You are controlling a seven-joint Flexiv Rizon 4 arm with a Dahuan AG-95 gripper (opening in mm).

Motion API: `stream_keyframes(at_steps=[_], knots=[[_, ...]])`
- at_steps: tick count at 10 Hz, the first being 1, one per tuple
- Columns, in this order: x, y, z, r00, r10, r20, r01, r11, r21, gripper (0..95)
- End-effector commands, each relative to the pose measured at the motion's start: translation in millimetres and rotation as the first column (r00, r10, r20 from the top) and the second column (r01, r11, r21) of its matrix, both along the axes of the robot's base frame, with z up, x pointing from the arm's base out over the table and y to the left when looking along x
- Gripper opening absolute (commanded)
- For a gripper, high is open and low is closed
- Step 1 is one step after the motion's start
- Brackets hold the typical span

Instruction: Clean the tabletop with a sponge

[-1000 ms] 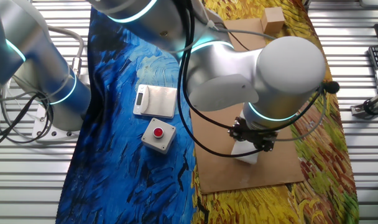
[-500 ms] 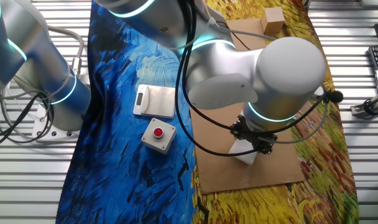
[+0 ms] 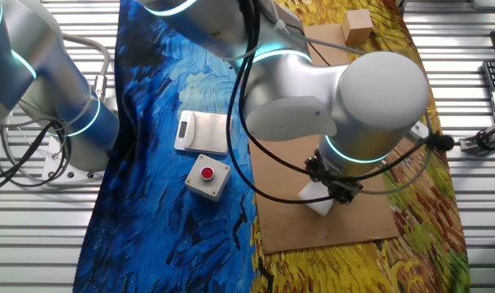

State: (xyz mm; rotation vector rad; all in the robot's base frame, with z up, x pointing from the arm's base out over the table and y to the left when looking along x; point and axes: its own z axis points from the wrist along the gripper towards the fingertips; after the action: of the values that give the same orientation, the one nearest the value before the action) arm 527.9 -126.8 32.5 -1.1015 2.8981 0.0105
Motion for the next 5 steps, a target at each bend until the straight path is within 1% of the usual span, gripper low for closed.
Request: stream_keyframes(at_steps=[1, 3, 5], knots=[[-0.4, -0.9, 1.2, 0.997, -0.073, -0.004, 0.073, 0.997, 0.01, 38.0], [-0.5, -1.1, 1.4, 0.997, -0.077, -0.003, 0.077, 0.997, 0.013, 38.0], [-0.5, -1.2, 1.4, 0.993, -0.118, -0.006, 0.118, 0.993, 0.015, 38.0]])
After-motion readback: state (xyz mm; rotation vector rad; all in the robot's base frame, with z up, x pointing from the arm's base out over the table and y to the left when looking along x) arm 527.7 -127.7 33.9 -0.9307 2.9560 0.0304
